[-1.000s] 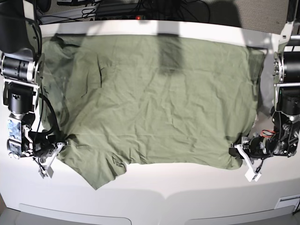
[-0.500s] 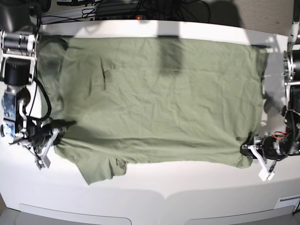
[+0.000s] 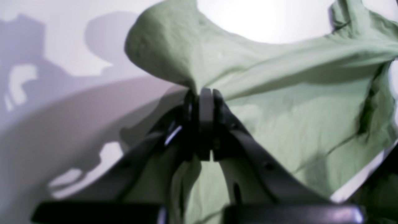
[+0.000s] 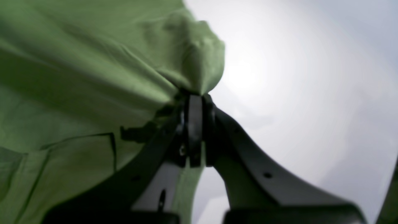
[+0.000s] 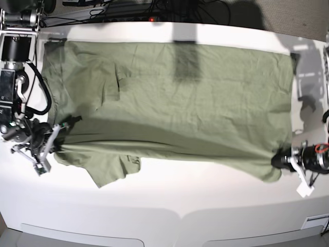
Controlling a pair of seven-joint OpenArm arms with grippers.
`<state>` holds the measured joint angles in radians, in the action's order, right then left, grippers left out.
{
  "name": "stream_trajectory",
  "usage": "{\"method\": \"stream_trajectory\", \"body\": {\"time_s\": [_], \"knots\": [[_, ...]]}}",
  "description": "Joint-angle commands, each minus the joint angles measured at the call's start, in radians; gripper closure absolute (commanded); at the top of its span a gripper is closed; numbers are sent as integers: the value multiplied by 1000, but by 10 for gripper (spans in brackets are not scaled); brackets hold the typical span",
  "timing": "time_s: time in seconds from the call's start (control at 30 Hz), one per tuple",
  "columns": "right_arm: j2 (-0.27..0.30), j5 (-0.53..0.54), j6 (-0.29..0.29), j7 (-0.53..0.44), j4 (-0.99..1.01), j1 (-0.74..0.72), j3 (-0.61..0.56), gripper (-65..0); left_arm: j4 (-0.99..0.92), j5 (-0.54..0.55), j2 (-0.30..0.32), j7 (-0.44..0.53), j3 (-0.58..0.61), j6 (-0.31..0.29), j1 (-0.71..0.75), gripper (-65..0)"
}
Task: Fold the T-shirt properly
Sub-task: 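Lift the hem with both grippers and fold it onto the shoulder edge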
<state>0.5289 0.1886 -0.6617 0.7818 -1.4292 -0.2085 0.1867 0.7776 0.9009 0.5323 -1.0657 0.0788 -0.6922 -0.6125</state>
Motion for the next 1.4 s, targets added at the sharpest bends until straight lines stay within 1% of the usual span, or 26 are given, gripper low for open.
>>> {"method": "stream_trajectory", "body": {"time_s": [0.0,0.07,0.13,0.23,0.3,0.4,0.5,0.6,0.73,0.8,0.87,0.93,1.13,1.27,1.37], "knots": [[23,8,9,-8,-36,-9,31,0,40,27,29,8,-8,-6,-10,0],[23,42,9,2,-72,21,75,0,97,61,42,-9,-21,-6,35,0],[22,63,8,7,-105,55,109,0,169,97,41,-39,-64,-6,77,0],[22,63,8,9,-151,113,138,0,291,96,31,-72,-152,-6,138,0],[22,63,8,8,-179,151,148,0,370,96,31,-87,-201,-6,180,0],[22,63,8,8,-216,201,155,0,478,96,31,-103,-260,16,246,0],[17,62,17,9,-254,240,155,0,564,95,31,-122,-298,15,317,0],[5,62,19,9,-296,279,155,0,626,96,31,-117,-326,15,382,0],[-20,50,23,11,-361,340,155,0,663,95,31,-117,-348,15,443,0],[-22,51,25,12,-392,378,155,0,663,95,31,-117,-349,15,463,0],[-22,51,42,12,-418,412,157,0,663,95,31,-122,-349,15,482,0],[-22,51,42,13,-435,445,166,0,663,95,31,-127,-349,15,500,0],[-22,51,42,13,-447,518,235,0,663,95,34,-139,-349,15,558,0],[-22,52,42,13,-450,549,280,0,663,96,34,-139,-349,15,568,0],[-22,51,42,13,-460,573,293,0,663,96,33,-139,-349,15,568,0]]}}
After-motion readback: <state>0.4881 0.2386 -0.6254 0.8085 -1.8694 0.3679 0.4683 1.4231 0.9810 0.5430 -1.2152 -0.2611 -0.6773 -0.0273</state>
